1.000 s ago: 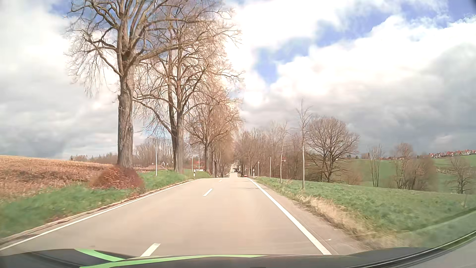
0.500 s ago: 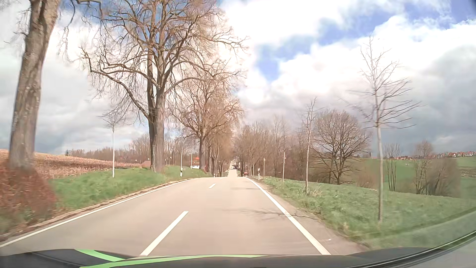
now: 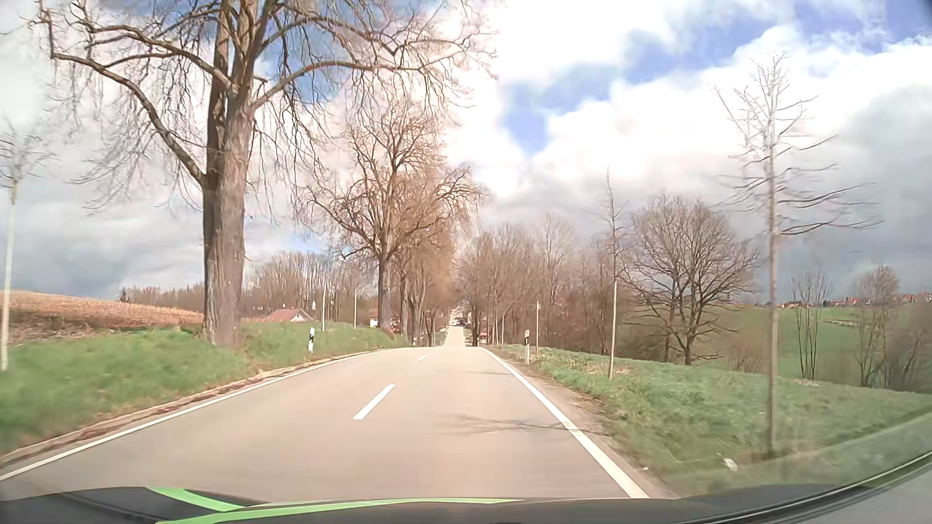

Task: Follow the waypoints while adhering to traffic rules and regulations

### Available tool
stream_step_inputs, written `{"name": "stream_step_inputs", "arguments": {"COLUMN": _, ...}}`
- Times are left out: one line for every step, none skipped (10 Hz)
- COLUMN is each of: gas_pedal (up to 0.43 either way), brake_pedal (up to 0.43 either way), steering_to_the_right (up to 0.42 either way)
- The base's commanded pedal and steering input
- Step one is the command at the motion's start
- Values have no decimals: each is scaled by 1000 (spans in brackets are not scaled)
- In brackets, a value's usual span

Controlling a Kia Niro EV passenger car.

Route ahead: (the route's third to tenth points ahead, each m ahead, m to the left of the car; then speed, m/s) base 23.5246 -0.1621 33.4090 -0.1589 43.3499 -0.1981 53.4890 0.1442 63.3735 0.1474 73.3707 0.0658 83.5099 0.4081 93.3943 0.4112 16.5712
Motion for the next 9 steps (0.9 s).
{"name": "stream_step_inputs", "arguments": {"gas_pedal": 0, "brake_pedal": 0, "steering_to_the_right": -2}}
{"name": "stream_step_inputs", "arguments": {"gas_pedal": 0, "brake_pedal": 0, "steering_to_the_right": -3}}
{"name": "stream_step_inputs", "arguments": {"gas_pedal": 0, "brake_pedal": 0, "steering_to_the_right": -3}}
{"name": "stream_step_inputs", "arguments": {"gas_pedal": 0, "brake_pedal": 0, "steering_to_the_right": -2}}
{"name": "stream_step_inputs", "arguments": {"gas_pedal": 0, "brake_pedal": 0, "steering_to_the_right": -2}}
{"name": "stream_step_inputs", "arguments": {"gas_pedal": 0, "brake_pedal": 0, "steering_to_the_right": -3}}
{"name": "stream_step_inputs", "arguments": {"gas_pedal": 0, "brake_pedal": 0, "steering_to_the_right": -3}}
{"name": "stream_step_inputs", "arguments": {"gas_pedal": 0, "brake_pedal": 0, "steering_to_the_right": -3}}
{"name": "stream_step_inputs", "arguments": {"gas_pedal": 0, "brake_pedal": 0, "steering_to_the_right": -2}}
